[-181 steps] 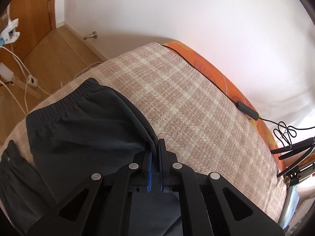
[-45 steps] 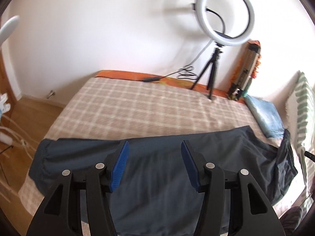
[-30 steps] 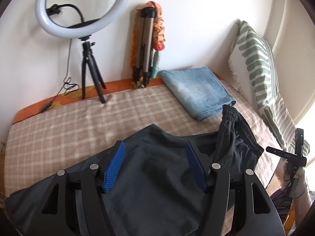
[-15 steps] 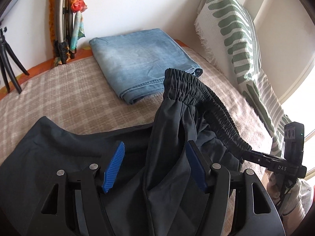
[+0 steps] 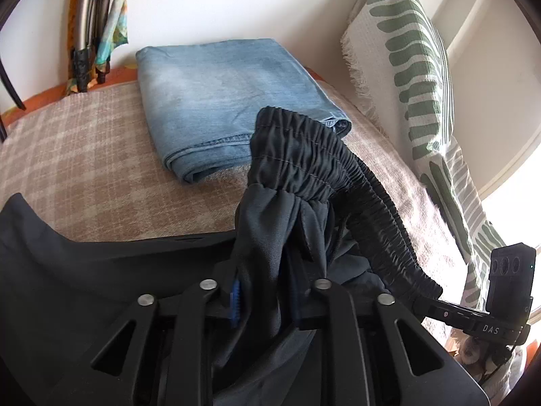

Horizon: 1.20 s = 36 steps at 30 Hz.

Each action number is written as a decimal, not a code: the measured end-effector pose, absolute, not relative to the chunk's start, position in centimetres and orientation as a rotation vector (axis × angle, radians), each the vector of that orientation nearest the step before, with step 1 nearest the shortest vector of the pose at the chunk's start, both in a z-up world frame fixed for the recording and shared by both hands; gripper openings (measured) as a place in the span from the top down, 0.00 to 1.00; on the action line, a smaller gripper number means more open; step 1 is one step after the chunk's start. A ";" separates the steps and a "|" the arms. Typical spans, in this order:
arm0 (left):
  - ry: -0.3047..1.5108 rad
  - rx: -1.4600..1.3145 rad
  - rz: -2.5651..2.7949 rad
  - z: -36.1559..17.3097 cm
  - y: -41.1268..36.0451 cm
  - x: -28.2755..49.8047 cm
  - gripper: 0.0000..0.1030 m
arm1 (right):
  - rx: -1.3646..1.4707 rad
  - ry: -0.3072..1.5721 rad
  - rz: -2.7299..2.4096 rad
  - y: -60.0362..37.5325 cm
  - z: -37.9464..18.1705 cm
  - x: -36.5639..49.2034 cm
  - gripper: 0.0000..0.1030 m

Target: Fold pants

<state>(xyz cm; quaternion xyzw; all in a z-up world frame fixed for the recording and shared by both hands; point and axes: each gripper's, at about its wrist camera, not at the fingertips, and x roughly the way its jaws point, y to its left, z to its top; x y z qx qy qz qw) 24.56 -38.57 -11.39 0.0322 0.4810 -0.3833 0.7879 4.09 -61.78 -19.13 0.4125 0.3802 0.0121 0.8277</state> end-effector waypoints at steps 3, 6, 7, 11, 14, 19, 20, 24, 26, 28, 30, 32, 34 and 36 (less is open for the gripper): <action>0.968 0.134 -0.879 -10.1 -39.5 22.4 0.95 | 0.886 0.796 0.034 -61.8 -19.1 4.0 0.82; 0.911 0.227 -0.987 -9.2 -40.8 19.0 0.95 | 0.903 0.779 0.039 -62.1 -18.9 3.8 0.82; 0.903 0.259 -1.027 -9.1 -41.3 17.9 0.95 | 0.911 0.777 0.040 -62.1 -18.9 3.8 0.82; 0.962 0.322 -1.146 -10.1 -43.0 15.0 0.95 | 0.944 0.767 0.042 -62.4 -19.0 3.7 0.82; 0.958 0.405 -1.146 -11.3 -43.9 13.6 0.95 | 0.959 0.752 0.042 -62.6 -18.8 3.5 0.82; 0.970 0.390 -1.140 -12.0 -44.1 13.5 0.95 | 0.972 0.743 0.050 -62.8 -18.9 3.3 0.82; 0.966 0.393 -1.139 -12.0 -44.1 13.5 0.95 | 0.982 0.739 0.059 -62.9 -19.0 3.3 0.77; 0.958 0.394 -1.143 -12.3 -44.1 12.9 0.95 | 1.077 0.685 0.060 -64.3 -19.2 2.7 0.44; 0.950 0.385 -1.155 -12.2 -44.0 12.3 0.95 | 1.149 0.656 0.065 -65.2 -19.6 2.3 0.30; 0.936 0.396 -1.172 -12.2 -44.2 11.5 0.96 | 1.197 0.638 0.066 -65.7 -20.0 2.0 0.26; 0.924 0.418 -1.187 -12.1 -44.5 10.5 0.96 | 1.202 0.626 0.040 -66.0 -19.9 2.0 0.26; 0.918 0.437 -1.211 -12.1 -44.8 9.7 0.96 | 1.177 0.602 0.025 -66.0 -19.3 2.0 0.26; 0.913 0.470 -1.202 -12.4 -45.0 9.2 0.96 | 1.139 0.609 0.036 -65.5 -18.8 2.6 0.26; 0.932 0.456 -1.203 -12.4 -44.7 9.2 0.96 | 1.082 0.663 0.029 -64.8 -18.8 3.5 0.27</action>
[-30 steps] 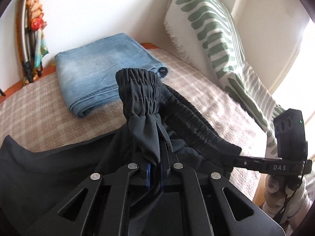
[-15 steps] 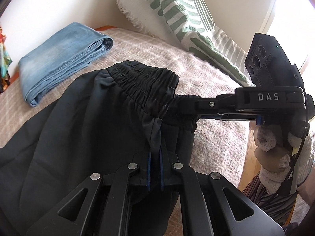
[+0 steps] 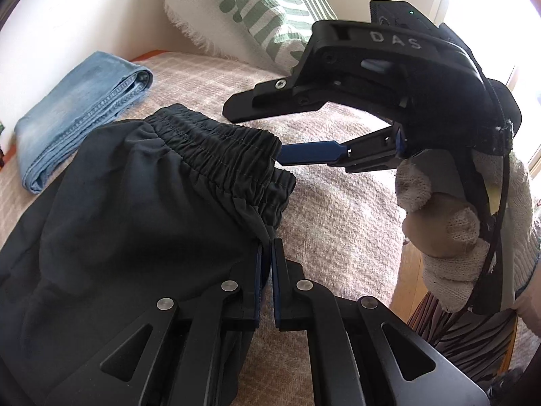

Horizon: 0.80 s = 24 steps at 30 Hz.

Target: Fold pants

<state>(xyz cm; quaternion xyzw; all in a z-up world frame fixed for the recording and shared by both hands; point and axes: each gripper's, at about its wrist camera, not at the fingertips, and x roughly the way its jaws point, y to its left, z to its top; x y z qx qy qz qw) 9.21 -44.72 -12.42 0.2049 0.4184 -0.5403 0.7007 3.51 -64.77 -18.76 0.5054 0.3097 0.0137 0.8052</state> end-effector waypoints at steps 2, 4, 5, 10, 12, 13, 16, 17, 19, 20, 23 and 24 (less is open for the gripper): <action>0.963 0.440 -1.188 -12.1 -44.1 9.4 0.93 | 1.032 0.728 0.017 -64.2 -19.2 4.6 0.26; 0.989 0.407 -1.172 -11.4 -43.0 9.7 0.81 | 0.974 0.766 -0.014 -64.1 -19.2 5.5 0.26; 0.984 0.382 -1.167 -10.8 -42.0 9.8 0.80 | 0.949 0.770 -0.023 -64.3 -19.1 5.9 0.26; 0.914 0.296 -1.061 -7.9 -34.7 11.0 0.70 | 0.920 0.739 -0.027 -66.3 -19.0 7.5 0.17; 0.892 0.284 -0.979 -7.5 -31.4 11.7 0.70 | 0.929 0.758 0.014 -66.4 -19.5 8.4 0.17; 0.886 0.285 -0.942 -7.6 -29.8 12.2 0.70 | 0.898 0.758 0.027 -66.1 -19.4 8.8 0.16; 0.927 0.263 -0.826 -8.8 -25.5 13.7 0.70 | 0.792 0.780 0.062 -65.1 -19.0 9.9 0.15; 0.945 0.246 -0.789 -9.4 -24.2 14.2 0.70 | 0.780 0.785 0.077 -64.7 -19.0 9.9 0.15; 0.970 0.219 -0.721 -10.3 -21.8 15.0 0.70 | 0.774 0.790 0.125 -63.9 -19.0 9.8 0.15; 0.977 0.212 -0.695 -10.7 -20.9 15.3 0.70 | 0.764 0.803 0.151 -63.4 -19.1 9.8 0.17; 1.005 0.181 -0.650 -12.0 -19.2 15.8 0.70 | 0.665 0.838 0.116 -61.9 -18.8 9.2 0.37; 1.011 0.173 -0.643 -12.3 -18.7 15.9 0.70 | 0.655 0.856 0.104 -61.6 -18.8 9.1 0.60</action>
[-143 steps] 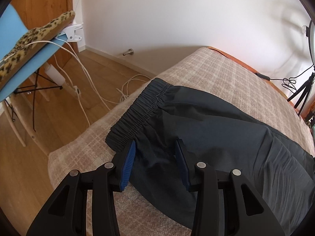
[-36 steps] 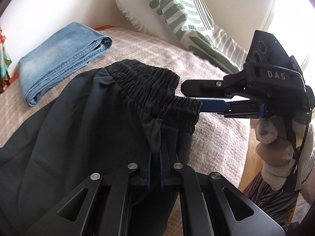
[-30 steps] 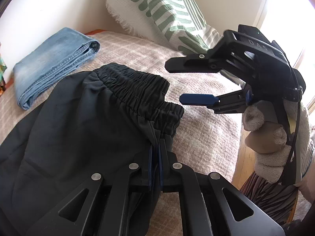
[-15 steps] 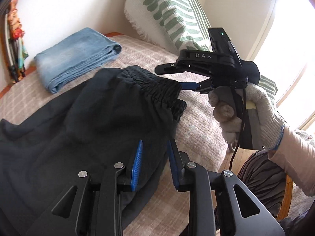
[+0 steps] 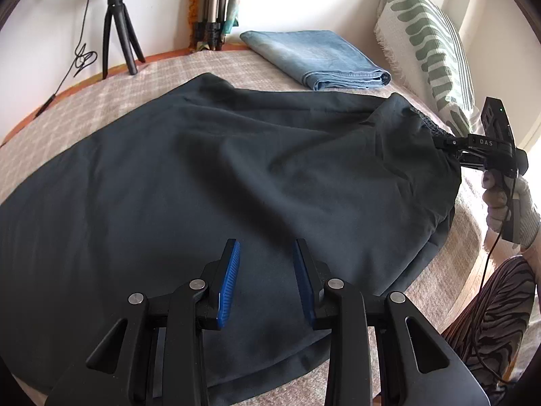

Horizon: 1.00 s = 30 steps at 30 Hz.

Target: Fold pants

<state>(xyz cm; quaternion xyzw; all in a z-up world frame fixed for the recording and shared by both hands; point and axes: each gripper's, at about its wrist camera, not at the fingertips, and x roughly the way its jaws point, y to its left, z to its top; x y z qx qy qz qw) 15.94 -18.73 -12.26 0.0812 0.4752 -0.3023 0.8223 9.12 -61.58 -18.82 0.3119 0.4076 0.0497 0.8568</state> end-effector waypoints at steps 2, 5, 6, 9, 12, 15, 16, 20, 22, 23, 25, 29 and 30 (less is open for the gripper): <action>1.018 0.169 -0.629 -12.8 -18.4 16.0 0.70 | 0.713 0.865 0.107 -61.4 -19.0 8.5 0.72; 1.019 0.160 -0.631 -13.0 -17.8 15.8 0.70 | 0.627 0.796 0.038 -59.9 -16.1 6.9 0.84; 1.018 0.161 -0.633 -12.9 -17.7 15.7 0.70 | 0.576 0.761 -0.002 -59.5 -14.9 6.2 0.85; 1.016 0.158 -0.630 -12.8 -17.1 15.7 0.70 | 0.437 0.782 -0.117 -59.3 -14.1 5.8 0.85; 1.017 0.117 -0.604 -12.4 -15.8 15.8 0.70 | 0.389 0.864 -0.181 -59.9 -15.6 6.5 0.65; 1.004 0.061 -0.551 -11.6 -13.5 15.9 0.60 | 0.355 0.869 -0.222 -59.7 -15.5 6.6 0.54; 0.992 0.045 -0.527 -11.2 -12.4 15.9 0.59 | 0.355 0.848 -0.218 -59.8 -15.1 6.3 0.53; 0.950 -0.014 -0.410 -9.9 -7.3 16.3 0.58 | 0.327 0.749 -0.244 -58.5 -12.5 5.4 0.42; 0.936 -0.059 -0.335 -9.4 -3.8 16.6 0.56 | 0.323 0.709 -0.228 -57.5 -11.4 5.1 0.40; 0.930 -0.087 -0.299 -9.2 -1.9 17.0 0.55 | 0.325 0.693 -0.214 -57.0 -11.0 5.0 0.39; 0.917 -0.138 -0.216 -8.9 2.3 17.4 0.55 | 0.337 0.681 -0.180 -55.8 -10.4 5.3 0.39; 0.899 -0.233 -0.035 -8.8 10.8 17.7 0.55 | 0.375 0.664 -0.124 -53.3 -9.9 5.9 0.39; 0.898 -0.276 0.008 -9.0 13.1 17.7 0.55 | 0.381 0.660 -0.108 -52.6 -9.8 6.1 0.39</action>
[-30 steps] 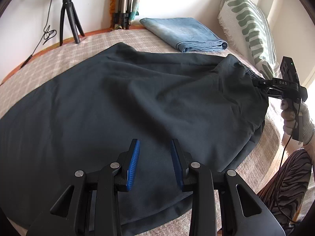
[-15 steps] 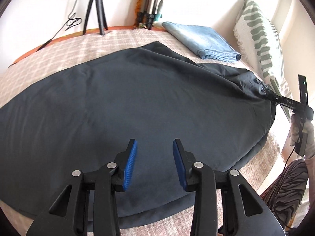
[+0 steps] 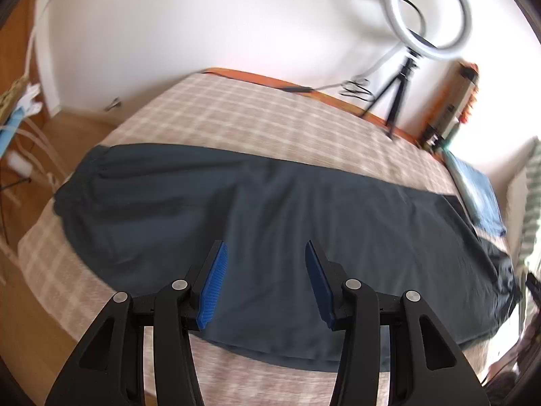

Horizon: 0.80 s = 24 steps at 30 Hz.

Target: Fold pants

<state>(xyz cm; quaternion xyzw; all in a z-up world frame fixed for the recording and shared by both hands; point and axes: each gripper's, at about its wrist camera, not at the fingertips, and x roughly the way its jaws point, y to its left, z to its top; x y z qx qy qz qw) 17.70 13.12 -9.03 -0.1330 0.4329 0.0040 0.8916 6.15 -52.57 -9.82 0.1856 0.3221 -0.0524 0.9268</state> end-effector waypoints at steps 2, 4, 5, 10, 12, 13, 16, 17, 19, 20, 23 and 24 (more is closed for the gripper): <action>0.891 -0.356 0.101 -9.5 17.6 17.6 0.55 | 0.390 0.653 -0.067 -51.1 -9.8 6.7 0.39; 0.882 -0.442 0.178 -10.2 21.6 17.2 0.55 | 0.387 0.655 -0.032 -49.6 -10.0 7.5 0.37; 0.882 -0.477 0.213 -10.6 23.4 17.0 0.55 | 0.383 0.659 -0.014 -48.8 -10.1 7.9 0.36; 0.887 -0.665 0.329 -13.9 30.0 16.3 0.57 | 0.338 0.667 0.056 -44.8 -10.9 10.0 0.36; 0.872 -0.748 0.315 -15.0 31.3 16.2 0.57 | 0.313 0.689 0.080 -43.5 -11.4 11.1 0.36; 0.860 -0.767 0.312 -15.3 31.6 16.3 0.57 | 0.304 0.702 0.087 -43.0 -11.7 11.6 0.36; 0.843 -0.755 0.312 -15.7 31.6 16.9 0.60 | 0.303 0.740 0.102 -42.1 -12.8 13.0 0.36; 0.841 -0.741 0.304 -15.8 31.3 17.2 0.63 | 0.316 0.753 0.103 -42.0 -13.2 13.5 0.36; 0.851 -0.690 0.304 -15.9 30.6 17.7 0.73 | 0.352 0.772 0.097 -42.1 -13.8 14.2 0.36; 0.853 -0.656 0.314 -16.0 30.3 17.9 0.74 | 0.370 0.776 0.097 -42.3 -13.9 14.4 0.36; 0.848 -0.602 0.344 -16.2 30.3 18.1 0.86 | 0.394 0.769 0.093 -42.3 -14.0 15.1 0.36; 0.840 -0.601 0.345 -16.2 30.3 18.2 0.89 | 0.392 0.770 0.089 -42.2 -14.0 15.3 0.36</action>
